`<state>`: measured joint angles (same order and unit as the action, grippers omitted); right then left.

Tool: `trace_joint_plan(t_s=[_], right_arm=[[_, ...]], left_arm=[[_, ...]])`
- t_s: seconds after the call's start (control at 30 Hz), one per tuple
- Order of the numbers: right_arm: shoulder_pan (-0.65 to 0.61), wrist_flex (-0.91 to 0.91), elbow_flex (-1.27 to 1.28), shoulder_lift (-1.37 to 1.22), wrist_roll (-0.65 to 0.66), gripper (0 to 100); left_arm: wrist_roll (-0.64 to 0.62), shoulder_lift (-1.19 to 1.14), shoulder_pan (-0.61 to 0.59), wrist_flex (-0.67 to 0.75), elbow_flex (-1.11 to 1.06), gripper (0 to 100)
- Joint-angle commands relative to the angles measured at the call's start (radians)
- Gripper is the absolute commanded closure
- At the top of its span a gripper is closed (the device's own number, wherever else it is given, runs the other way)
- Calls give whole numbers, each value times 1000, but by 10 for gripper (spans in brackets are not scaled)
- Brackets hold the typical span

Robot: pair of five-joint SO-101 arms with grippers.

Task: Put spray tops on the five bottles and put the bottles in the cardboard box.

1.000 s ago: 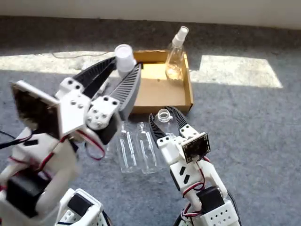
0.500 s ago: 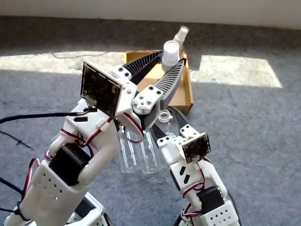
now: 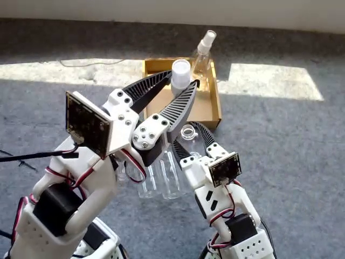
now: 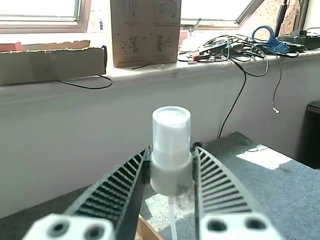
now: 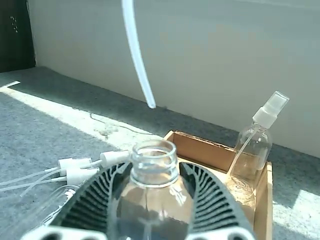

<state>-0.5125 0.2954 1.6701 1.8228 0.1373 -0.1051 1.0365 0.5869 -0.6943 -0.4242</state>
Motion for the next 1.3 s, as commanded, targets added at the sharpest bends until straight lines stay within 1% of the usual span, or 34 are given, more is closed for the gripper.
trace_joint_plan(t_s=[0.0,0.33,0.53,0.77,1.03,1.13,1.27], right_arm=[[-2,-19,65,16,-9,995],[-2,-19,65,16,-9,995],[-4,-19,65,16,-9,995],[-4,-19,65,16,-9,995],[-4,-16,65,16,-9,995],[-4,-16,65,16,-9,995],[-4,-16,65,16,-9,995]], left_arm=[[-9,19,18,-3,2,955],[-11,15,19,2,-85,955],[-6,15,82,21,-54,955],[-5,13,91,34,-8,955],[5,12,82,40,-7,955],[57,-25,47,97,-7,955],[55,-101,5,126,-1,955]])
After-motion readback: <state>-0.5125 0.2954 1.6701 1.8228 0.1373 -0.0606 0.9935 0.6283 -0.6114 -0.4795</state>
